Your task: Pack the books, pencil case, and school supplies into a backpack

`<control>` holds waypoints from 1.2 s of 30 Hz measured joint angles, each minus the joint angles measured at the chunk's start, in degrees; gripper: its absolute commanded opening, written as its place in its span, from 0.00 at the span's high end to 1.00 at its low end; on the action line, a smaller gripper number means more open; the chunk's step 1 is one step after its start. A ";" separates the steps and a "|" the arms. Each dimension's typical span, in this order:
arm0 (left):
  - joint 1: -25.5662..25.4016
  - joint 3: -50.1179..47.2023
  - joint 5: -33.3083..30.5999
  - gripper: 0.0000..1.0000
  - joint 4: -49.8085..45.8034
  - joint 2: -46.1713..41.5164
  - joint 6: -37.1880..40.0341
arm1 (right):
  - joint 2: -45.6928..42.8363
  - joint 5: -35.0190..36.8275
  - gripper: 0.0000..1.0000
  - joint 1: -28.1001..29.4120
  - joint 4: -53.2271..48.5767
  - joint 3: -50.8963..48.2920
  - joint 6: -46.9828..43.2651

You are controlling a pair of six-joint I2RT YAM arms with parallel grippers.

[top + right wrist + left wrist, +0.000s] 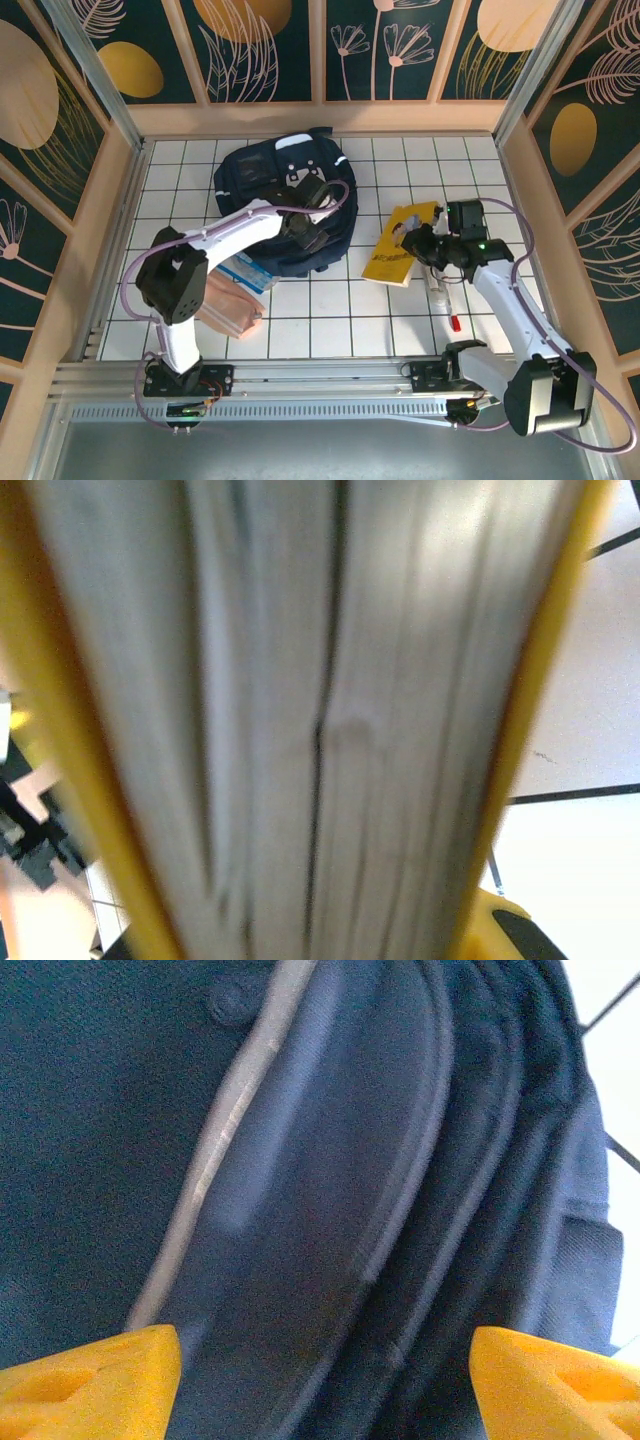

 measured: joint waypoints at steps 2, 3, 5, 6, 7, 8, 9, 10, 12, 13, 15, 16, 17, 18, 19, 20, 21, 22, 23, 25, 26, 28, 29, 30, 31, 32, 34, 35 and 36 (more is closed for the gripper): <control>0.00 1.73 -2.47 0.31 -0.17 1.79 0.37 | -0.59 -0.02 1.00 -0.04 -0.22 -0.20 -0.52; 0.00 2.36 -3.28 0.32 -0.15 2.62 0.59 | -0.72 -0.04 1.00 -0.04 -0.26 -0.22 -0.81; 0.04 2.80 -3.91 0.33 -0.15 3.96 1.07 | -0.74 -0.07 1.00 -0.11 -0.28 -0.22 -1.14; -0.09 2.82 -4.11 0.33 -0.17 4.55 1.33 | -0.74 -0.07 1.00 -0.11 -0.37 -0.22 -1.29; -0.17 2.84 -4.31 0.33 -0.15 5.09 1.64 | -0.74 -0.09 1.00 -0.11 -0.46 -0.22 -1.33; -0.22 2.91 -4.37 0.31 -0.13 5.81 2.05 | -0.72 -0.20 1.00 -0.11 -0.55 -0.22 -1.38; -0.24 2.93 -4.35 0.29 -0.11 6.38 2.45 | -0.70 -0.28 1.00 -0.11 -0.59 -0.22 -1.49; -0.22 2.93 -4.35 0.26 0.04 6.80 2.89 | -0.63 -0.42 1.00 -0.15 -0.59 -0.22 -1.55; -0.02 2.93 -3.56 0.20 0.35 7.19 4.02 | -0.26 -0.94 1.00 -0.26 -0.59 -0.22 -1.97; 0.02 2.91 -3.17 0.19 0.50 7.19 4.42 | -0.02 -1.14 1.00 -0.28 -0.59 -0.22 -2.16; 0.33 2.84 -2.01 0.16 0.98 7.19 5.38 | 0.42 -1.31 1.00 -0.33 -0.61 -0.22 -2.38; 0.50 2.73 -1.57 0.16 1.18 7.19 5.66 | 0.44 -1.31 1.00 -0.33 -0.61 -0.22 -2.38; 0.66 2.64 -1.14 0.18 1.36 7.19 6.01 | 0.44 -1.31 1.00 -0.33 -0.61 -0.22 -2.40; 0.72 2.54 -0.92 0.27 1.62 7.19 6.19 | 0.44 -1.36 1.00 -0.33 -0.59 -0.22 -2.38; 0.74 2.19 -0.90 0.39 2.23 7.08 6.29 | 0.44 -1.49 1.00 -0.33 -0.61 -0.22 -2.38; 0.74 1.97 -1.27 0.51 2.69 7.08 6.47 | 0.44 -1.60 1.00 -0.33 -0.61 -0.22 -2.38; 0.74 1.84 -2.10 0.60 3.19 7.13 6.73 | 0.44 -1.75 1.00 -0.33 -0.59 -0.22 -2.38; 0.72 1.84 -2.56 0.67 3.39 7.17 6.84 | 0.44 -1.81 1.00 -0.33 -0.61 -0.22 -2.38; 0.55 1.84 -3.34 0.74 3.78 7.17 6.93 | 0.39 -1.90 1.00 -0.33 -0.61 -0.22 -2.36; 0.37 1.84 -5.35 0.95 4.98 7.21 7.58 | 0.33 -2.25 1.00 -0.37 -0.55 -0.28 -2.32; 0.39 1.84 -6.43 1.00 5.70 7.21 7.98 | 0.26 -2.60 1.00 -0.37 -0.57 -0.35 -2.29; 0.63 1.99 -7.89 1.00 6.91 7.21 9.11 | 0.22 -3.21 1.00 -0.37 -0.57 -0.39 -2.29; 0.74 2.32 -8.15 1.00 7.04 7.21 9.29 | 0.20 -3.54 1.00 -0.37 -0.57 -0.39 -2.32; 0.79 2.78 -8.24 1.00 6.93 7.21 9.46 | 0.15 -3.96 1.00 -0.37 -0.57 -0.42 -2.34; 0.85 3.45 -8.20 1.00 6.67 7.17 9.70 | 0.00 -4.61 1.00 -0.37 -0.55 -0.55 -2.34; 0.85 4.22 -8.07 1.00 6.32 7.04 9.86 | -0.24 -5.77 1.00 -0.37 -0.17 -0.96 -2.32; 0.87 6.12 -7.72 1.00 5.09 6.40 10.05 | -0.79 -9.57 1.00 -0.35 1.84 -2.67 -2.01; 1.03 7.34 -7.43 1.00 4.28 5.95 10.10 | -0.81 -12.22 1.00 -0.20 3.41 -3.85 -1.38; 1.09 8.63 -7.17 1.00 3.48 5.40 10.14 | -0.74 -14.03 1.00 0.20 4.61 -4.70 -0.68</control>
